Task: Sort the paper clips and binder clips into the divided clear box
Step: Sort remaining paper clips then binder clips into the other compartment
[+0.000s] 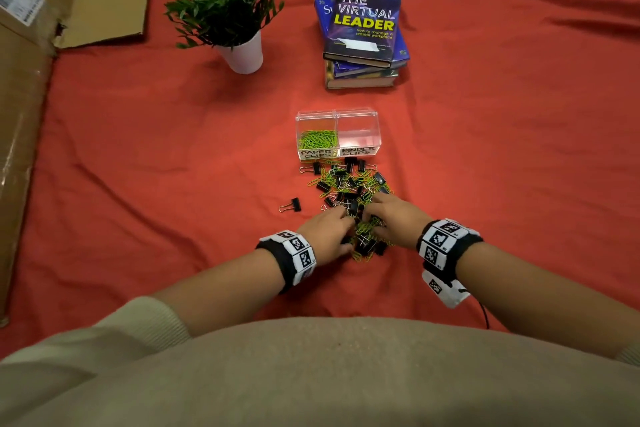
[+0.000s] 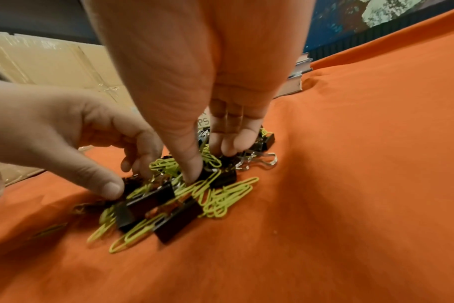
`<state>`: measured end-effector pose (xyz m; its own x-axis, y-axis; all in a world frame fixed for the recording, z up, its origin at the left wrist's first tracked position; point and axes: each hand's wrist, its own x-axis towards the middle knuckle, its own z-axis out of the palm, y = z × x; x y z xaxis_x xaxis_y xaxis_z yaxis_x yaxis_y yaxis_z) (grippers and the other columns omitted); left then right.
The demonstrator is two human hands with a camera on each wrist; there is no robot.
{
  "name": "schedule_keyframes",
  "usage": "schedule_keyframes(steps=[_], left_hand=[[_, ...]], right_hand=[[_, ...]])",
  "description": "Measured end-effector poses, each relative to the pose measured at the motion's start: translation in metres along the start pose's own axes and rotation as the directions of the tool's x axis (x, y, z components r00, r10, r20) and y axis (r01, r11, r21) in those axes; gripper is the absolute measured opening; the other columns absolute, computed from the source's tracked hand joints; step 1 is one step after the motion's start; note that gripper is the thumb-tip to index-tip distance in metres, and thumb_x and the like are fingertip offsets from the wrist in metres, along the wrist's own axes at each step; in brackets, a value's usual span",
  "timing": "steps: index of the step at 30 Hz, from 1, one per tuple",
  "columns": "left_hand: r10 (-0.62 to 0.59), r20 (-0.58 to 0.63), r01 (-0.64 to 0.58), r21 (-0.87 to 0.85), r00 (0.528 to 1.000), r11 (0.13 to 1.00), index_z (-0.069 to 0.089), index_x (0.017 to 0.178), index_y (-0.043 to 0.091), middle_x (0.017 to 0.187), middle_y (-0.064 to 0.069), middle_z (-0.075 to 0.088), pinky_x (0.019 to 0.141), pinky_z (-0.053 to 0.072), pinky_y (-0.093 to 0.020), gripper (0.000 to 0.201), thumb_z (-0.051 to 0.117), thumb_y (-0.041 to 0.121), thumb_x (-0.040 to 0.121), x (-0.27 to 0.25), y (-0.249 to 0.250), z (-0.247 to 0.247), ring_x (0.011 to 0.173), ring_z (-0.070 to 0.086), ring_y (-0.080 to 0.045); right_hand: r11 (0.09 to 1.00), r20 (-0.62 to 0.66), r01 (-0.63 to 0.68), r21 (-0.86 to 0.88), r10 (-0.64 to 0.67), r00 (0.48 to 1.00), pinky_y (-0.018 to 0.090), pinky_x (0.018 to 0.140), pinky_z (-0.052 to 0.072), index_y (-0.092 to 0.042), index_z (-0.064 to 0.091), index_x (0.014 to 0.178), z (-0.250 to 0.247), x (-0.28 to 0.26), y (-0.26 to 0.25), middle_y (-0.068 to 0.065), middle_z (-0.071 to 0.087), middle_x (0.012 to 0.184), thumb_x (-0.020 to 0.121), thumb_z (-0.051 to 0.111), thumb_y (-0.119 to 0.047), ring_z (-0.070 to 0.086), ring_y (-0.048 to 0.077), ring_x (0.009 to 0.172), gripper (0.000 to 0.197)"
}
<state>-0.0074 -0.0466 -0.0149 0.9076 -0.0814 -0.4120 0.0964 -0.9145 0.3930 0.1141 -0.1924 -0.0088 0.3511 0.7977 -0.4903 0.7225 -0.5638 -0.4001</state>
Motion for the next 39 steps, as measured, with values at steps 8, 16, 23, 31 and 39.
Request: schedule_keyframes(steps=[8,16,23,31,39], left_hand=[[-0.161,-0.118,0.168,0.046,0.980,0.985,0.054,0.103,0.008,0.111,-0.010,0.050,0.091,0.041,-0.038,0.026,0.059,0.026,0.086,-0.011,-0.043,-0.018,0.108,0.050,-0.029],[-0.030,-0.085,0.032,0.023,0.996,0.999,0.056,0.114,0.012,0.114,-0.005,0.051,0.094,0.041,-0.034,0.030,0.059,0.021,0.085,-0.011,-0.011,-0.001,0.111,0.047,-0.023],[-0.123,-0.028,0.125,0.050,0.992,0.991,0.048,0.128,0.008,0.123,-0.009,0.046,0.098,0.044,-0.042,0.043,0.058,0.024,0.090,-0.007,0.000,0.008,0.120,0.044,-0.027],[-0.118,-0.037,0.124,0.221,0.992,0.967,0.051,0.118,0.001,0.120,-0.016,0.052,0.086,0.045,-0.043,0.026,0.039,0.005,0.095,-0.009,0.010,0.010,0.111,0.052,-0.034],[-0.120,-0.015,0.120,0.258,0.993,0.959,0.043,0.124,-0.003,0.125,-0.021,0.048,0.091,0.044,-0.044,0.031,0.032,0.000,0.095,-0.009,0.010,0.009,0.115,0.050,-0.037]], right_hand=[[0.926,-0.083,-0.120,0.359,0.160,0.984,0.025,0.062,0.047,-0.013,0.066,0.086,-0.006,0.004,0.002,-0.002,0.064,0.077,0.081,0.070,-0.014,0.059,0.013,0.068,0.007],[0.773,0.042,-0.211,0.599,0.233,0.972,0.029,0.059,0.050,-0.013,0.060,0.076,-0.022,0.000,0.010,0.001,0.062,0.069,0.079,0.070,-0.007,0.056,0.014,0.058,0.012],[0.926,-0.026,-0.189,0.328,0.209,0.978,0.016,0.053,0.039,-0.008,0.061,0.082,-0.016,-0.002,0.009,-0.006,0.055,0.069,0.078,0.062,-0.006,0.052,0.012,0.066,0.005],[0.805,-0.027,-0.178,0.567,0.235,0.972,0.030,0.055,0.052,-0.013,0.054,0.068,-0.023,0.003,0.005,0.004,0.061,0.068,0.078,0.060,-0.003,0.057,0.015,0.059,0.016],[0.654,-0.104,-0.068,0.753,0.221,0.970,0.016,0.050,0.046,-0.010,0.055,0.071,-0.078,0.037,-0.027,0.003,0.063,0.071,0.082,0.060,0.000,0.052,0.006,0.052,0.016]])
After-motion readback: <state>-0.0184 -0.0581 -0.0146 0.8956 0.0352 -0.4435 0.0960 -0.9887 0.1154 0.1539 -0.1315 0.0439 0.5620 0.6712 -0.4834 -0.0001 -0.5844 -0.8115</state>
